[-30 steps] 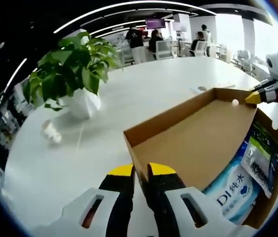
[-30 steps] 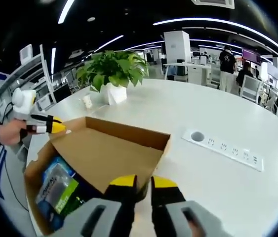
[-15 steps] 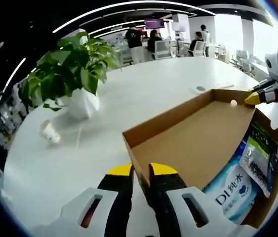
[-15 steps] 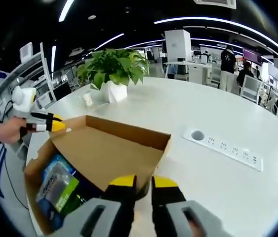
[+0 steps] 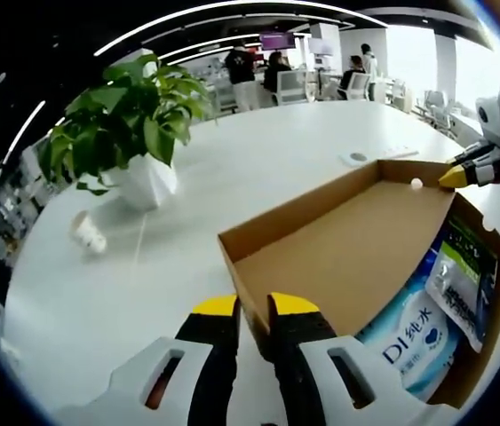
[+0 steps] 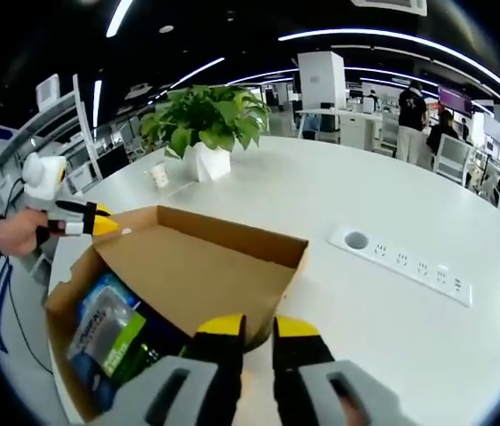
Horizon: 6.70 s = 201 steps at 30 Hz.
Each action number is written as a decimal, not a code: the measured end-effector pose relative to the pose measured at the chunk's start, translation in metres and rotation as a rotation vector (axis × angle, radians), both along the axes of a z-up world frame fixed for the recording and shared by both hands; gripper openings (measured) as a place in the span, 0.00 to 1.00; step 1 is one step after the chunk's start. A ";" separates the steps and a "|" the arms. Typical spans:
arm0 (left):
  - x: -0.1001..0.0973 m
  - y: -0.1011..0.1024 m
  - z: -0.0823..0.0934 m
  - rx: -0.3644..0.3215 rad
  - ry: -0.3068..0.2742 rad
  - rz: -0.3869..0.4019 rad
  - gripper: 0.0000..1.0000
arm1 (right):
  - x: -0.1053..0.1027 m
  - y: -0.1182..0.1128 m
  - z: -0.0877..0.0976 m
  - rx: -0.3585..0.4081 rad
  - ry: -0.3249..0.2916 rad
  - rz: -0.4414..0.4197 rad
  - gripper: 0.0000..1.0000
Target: Operate the shoe box by opening the lid, removing the specified soft item, and placing it in the target area until the item is outside and the box remains undamaged.
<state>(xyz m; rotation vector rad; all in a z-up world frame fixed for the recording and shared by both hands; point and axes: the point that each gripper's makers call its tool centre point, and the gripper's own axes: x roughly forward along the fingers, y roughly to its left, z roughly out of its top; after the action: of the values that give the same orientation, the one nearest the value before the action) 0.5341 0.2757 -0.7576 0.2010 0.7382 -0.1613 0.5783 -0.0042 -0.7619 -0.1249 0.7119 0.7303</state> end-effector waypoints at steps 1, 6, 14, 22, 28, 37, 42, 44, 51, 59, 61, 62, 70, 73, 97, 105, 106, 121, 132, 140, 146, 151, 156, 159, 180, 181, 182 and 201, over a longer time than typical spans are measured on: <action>0.000 0.000 0.000 0.000 0.001 0.000 0.11 | -0.001 0.000 0.000 -0.001 0.001 0.000 0.07; -0.002 0.000 0.000 -0.002 0.003 0.001 0.12 | -0.004 -0.002 0.000 -0.003 0.003 -0.001 0.07; -0.007 -0.001 0.001 -0.003 0.006 -0.002 0.11 | -0.008 -0.003 0.001 -0.004 0.008 -0.002 0.07; -0.012 -0.002 0.004 -0.021 0.004 0.009 0.11 | -0.014 -0.010 -0.001 0.012 0.021 -0.024 0.09; -0.018 -0.001 0.008 -0.031 -0.002 0.014 0.12 | -0.016 -0.015 0.003 0.030 0.021 -0.040 0.11; -0.020 -0.003 0.014 -0.054 -0.019 0.019 0.15 | -0.022 -0.019 0.010 0.047 0.020 -0.051 0.15; -0.026 -0.006 0.020 -0.053 -0.028 0.022 0.17 | -0.027 -0.020 0.013 0.058 0.015 -0.049 0.17; -0.029 -0.006 0.023 -0.055 -0.031 0.026 0.18 | -0.028 -0.021 0.015 0.063 0.014 -0.049 0.18; -0.038 -0.008 0.031 -0.063 -0.041 0.036 0.20 | -0.033 -0.027 0.023 0.079 0.004 -0.056 0.23; -0.046 -0.013 0.043 -0.067 -0.064 0.035 0.20 | -0.041 -0.036 0.034 0.101 -0.012 -0.066 0.29; -0.049 -0.015 0.045 -0.074 -0.067 0.037 0.20 | -0.046 -0.039 0.037 0.110 -0.014 -0.071 0.31; -0.052 -0.017 0.047 -0.076 -0.069 0.036 0.20 | -0.047 -0.040 0.038 0.113 -0.015 -0.072 0.32; -0.064 -0.025 0.054 -0.095 -0.077 0.035 0.21 | -0.064 -0.055 0.046 0.122 -0.027 -0.092 0.33; -0.068 -0.029 0.055 -0.109 -0.076 0.029 0.22 | -0.065 -0.063 0.049 0.122 -0.032 -0.099 0.34; -0.114 -0.057 0.054 -0.148 -0.059 -0.014 0.24 | -0.120 -0.103 0.051 0.155 -0.037 -0.164 0.41; -0.122 -0.062 0.055 -0.153 -0.060 -0.022 0.23 | -0.131 -0.107 0.053 0.169 -0.041 -0.177 0.45; -0.123 -0.063 0.055 -0.153 -0.060 -0.024 0.23 | -0.132 -0.108 0.054 0.169 -0.046 -0.179 0.46; -0.136 -0.071 0.048 -0.160 -0.051 -0.044 0.23 | -0.155 -0.124 0.049 0.169 -0.048 -0.197 0.48; -0.148 -0.080 0.045 -0.169 -0.038 -0.049 0.23 | -0.174 -0.127 0.041 0.189 -0.021 -0.205 0.47; -0.150 -0.082 0.045 -0.182 -0.038 -0.059 0.24 | -0.182 -0.128 0.036 0.193 -0.016 -0.205 0.49; -0.150 -0.086 0.041 -0.199 -0.031 -0.071 0.25 | -0.187 -0.127 0.034 0.193 -0.016 -0.199 0.52; -0.150 -0.093 0.040 -0.208 -0.024 -0.091 0.27 | -0.193 -0.125 0.031 0.194 -0.014 -0.198 0.54; -0.144 -0.103 0.038 -0.225 -0.016 -0.110 0.28 | -0.199 -0.126 0.027 0.197 -0.008 -0.200 0.54; -0.142 -0.109 0.036 -0.231 -0.009 -0.122 0.28 | -0.202 -0.126 0.026 0.198 -0.005 -0.201 0.55; -0.130 -0.143 0.008 -0.273 0.084 -0.167 0.32 | -0.213 -0.131 0.020 0.219 0.007 -0.224 0.57; -0.130 -0.143 0.007 -0.279 0.086 -0.161 0.32 | -0.214 -0.131 0.019 0.220 0.010 -0.226 0.57; -0.129 -0.145 0.004 -0.290 0.092 -0.155 0.32 | -0.214 -0.132 0.018 0.219 0.011 -0.227 0.57; -0.130 -0.160 -0.006 -0.303 0.147 -0.168 0.31 | -0.210 -0.134 0.017 0.218 0.016 -0.224 0.57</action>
<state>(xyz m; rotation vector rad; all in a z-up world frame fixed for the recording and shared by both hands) 0.4040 0.1154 -0.7638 -0.0389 0.8325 -0.4480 0.3685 -0.1382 -0.7447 0.1579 0.6445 0.5896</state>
